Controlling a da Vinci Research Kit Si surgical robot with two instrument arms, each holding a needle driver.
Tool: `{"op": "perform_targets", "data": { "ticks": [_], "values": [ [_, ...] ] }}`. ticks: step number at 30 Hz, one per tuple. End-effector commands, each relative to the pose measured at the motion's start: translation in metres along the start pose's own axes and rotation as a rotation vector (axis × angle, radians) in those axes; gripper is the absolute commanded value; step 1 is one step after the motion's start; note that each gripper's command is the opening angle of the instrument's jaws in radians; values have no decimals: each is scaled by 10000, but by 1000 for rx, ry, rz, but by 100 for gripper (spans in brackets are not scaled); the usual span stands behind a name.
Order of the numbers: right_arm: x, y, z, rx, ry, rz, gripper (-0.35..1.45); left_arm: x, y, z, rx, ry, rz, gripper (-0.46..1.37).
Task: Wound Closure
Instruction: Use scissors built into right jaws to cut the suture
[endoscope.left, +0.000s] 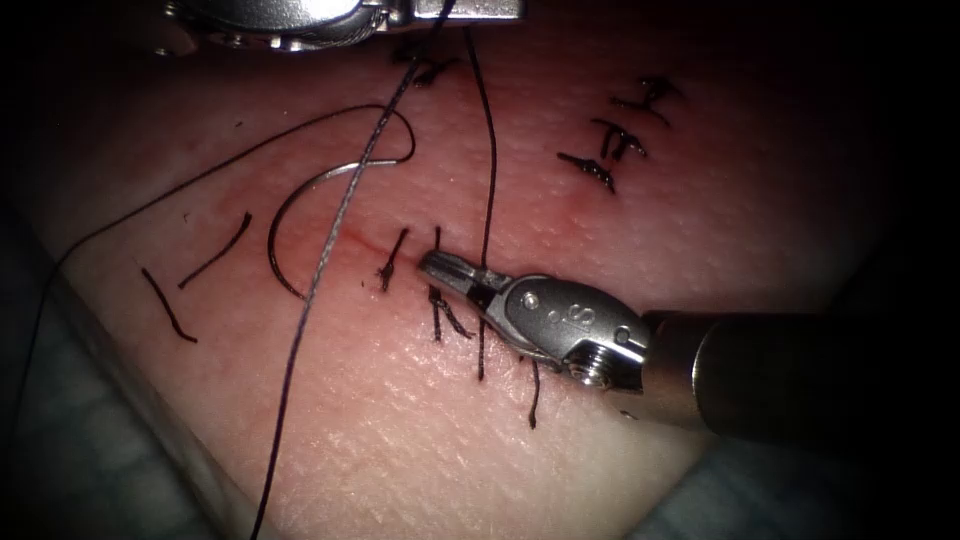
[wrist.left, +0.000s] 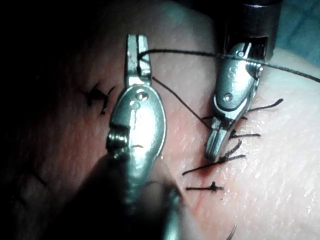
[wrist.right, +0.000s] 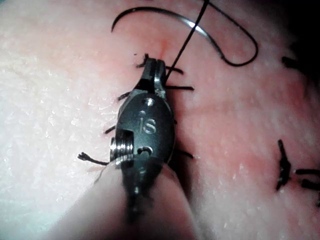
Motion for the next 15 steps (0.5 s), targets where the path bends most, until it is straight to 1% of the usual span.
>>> {"op": "perform_targets", "data": {
  "ticks": [1, 2, 5, 6, 7, 9, 12, 15],
  "values": [
    [1, 1, -2, -2, -2, 1, -35, 1, 0, -1, -1, 0, 0, -35],
    [3, 3, -5, 0, -3, 3, -35, 1, 0, -1, -2, 0, 0, -35],
    [7, 11, -12, -6, 38, 7, -35, 1, -1, -3, -3, 1, -1, -35],
    [9, 15, -15, -9, 60, 8, 23, 1, -1, -3, -4, 1, -1, -35],
    [9, 19, -18, -11, 76, 9, 63, 1, -1, -4, -4, 1, -1, -35],
    [10, 28, -25, -5, 81, 11, 95, 1, 0, -4, -1, 2, -1, -35],
    [8, 39, -37, 5, 80, 12, 98, 2, 1, -3, 0, 2, -1, -35],
    [5, 52, -49, -20, 68, 2, 99, 4, 4, -1, -4, 16, -2, -35]
  ]
}}
